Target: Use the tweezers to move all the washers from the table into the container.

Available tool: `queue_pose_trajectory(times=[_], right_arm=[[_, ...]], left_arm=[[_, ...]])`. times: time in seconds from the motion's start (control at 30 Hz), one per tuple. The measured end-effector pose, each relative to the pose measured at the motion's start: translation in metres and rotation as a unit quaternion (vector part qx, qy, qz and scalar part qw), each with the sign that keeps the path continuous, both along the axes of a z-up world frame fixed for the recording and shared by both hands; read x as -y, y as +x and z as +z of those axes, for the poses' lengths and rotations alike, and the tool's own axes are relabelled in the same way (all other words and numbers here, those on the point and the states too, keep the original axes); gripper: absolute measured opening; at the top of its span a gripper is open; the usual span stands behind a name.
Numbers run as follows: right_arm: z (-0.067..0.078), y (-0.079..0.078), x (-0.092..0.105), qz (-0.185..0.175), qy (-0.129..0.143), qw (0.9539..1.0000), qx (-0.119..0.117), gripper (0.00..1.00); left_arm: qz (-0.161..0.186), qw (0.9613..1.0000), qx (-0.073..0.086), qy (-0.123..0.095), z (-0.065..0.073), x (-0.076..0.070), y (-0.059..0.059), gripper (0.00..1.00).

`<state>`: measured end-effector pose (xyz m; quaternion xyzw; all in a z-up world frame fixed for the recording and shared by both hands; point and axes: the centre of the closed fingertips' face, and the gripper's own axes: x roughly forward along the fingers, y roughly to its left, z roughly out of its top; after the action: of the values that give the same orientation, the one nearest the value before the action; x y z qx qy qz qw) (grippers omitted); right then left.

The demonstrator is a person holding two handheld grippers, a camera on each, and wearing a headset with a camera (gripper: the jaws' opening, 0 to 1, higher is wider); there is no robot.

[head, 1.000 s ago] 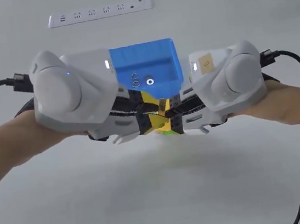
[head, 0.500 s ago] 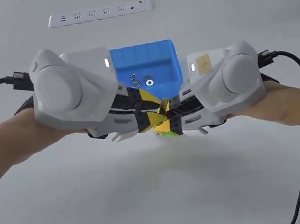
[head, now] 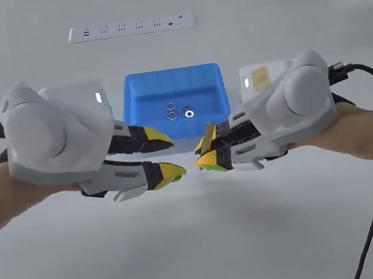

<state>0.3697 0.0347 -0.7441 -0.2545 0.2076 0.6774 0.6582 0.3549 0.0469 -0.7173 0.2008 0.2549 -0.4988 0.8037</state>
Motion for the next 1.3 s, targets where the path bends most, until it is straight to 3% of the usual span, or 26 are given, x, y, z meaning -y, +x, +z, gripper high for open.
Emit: queue_pose_trajectory(times=[0.17,0.3,0.53,0.7,0.87,1.13,1.3], right_arm=[[0.017,-0.003,-0.001,0.005,-0.007,1.0,0.005,0.09],[0.019,0.0,-0.002,0.011,-0.012,0.9998,0.011,0.09],[0.042,0.003,-0.004,0.029,-0.024,0.9989,0.029,0.1],[0.057,0.016,-0.01,0.027,-0.015,0.9988,0.038,0.1],[0.071,0.039,-0.015,0.014,-0.007,0.9982,0.057,0.1],[0.071,0.074,-0.024,-0.004,-0.002,0.9976,0.069,0.1],[0.06,0.09,-0.031,-0.011,-0.007,0.9974,0.07,0.1]], left_arm=[[0.021,0.9998,0.002,0.0,-0.001,-0.014,-0.008,0.31],[0.044,0.9989,0.009,-0.013,0.003,-0.022,-0.009,0.31],[0.061,0.9979,0.017,-0.015,0.004,-0.032,-0.011,0.35],[0.071,0.997,0.024,-0.02,0.004,-0.037,-0.011,0.35],[0.074,0.9968,0.02,-0.023,0.002,-0.04,-0.016,0.37],[0.085,0.9959,-0.002,-0.029,-0.007,-0.045,-0.022,0.49],[0.094,0.9952,0.001,-0.025,-0.01,-0.048,-0.023,0.58]])
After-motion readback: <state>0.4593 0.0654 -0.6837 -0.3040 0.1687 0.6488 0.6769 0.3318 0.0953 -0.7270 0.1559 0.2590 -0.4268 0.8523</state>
